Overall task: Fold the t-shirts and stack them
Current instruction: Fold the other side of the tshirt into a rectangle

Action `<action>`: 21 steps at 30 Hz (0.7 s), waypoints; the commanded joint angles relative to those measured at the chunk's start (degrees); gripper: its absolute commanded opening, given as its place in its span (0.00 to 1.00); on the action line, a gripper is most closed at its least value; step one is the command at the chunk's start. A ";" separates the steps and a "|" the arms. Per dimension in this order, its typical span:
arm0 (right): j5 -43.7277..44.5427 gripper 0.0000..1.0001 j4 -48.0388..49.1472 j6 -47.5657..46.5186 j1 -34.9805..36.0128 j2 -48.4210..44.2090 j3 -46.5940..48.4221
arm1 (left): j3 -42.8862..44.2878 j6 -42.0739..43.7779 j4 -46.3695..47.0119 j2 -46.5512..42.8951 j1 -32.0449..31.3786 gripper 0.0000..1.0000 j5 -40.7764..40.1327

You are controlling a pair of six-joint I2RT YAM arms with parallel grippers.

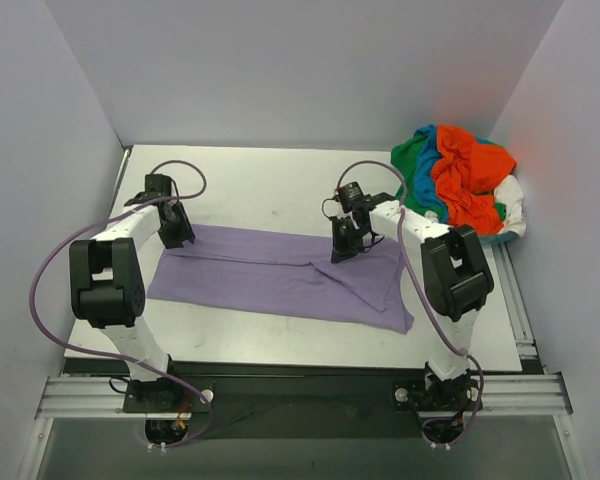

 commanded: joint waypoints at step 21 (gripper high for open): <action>1.71 0.00 -4.90 3.11 8.06 -7.07 -3.38 | -5.53 1.34 1.90 -7.18 0.26 0.44 2.69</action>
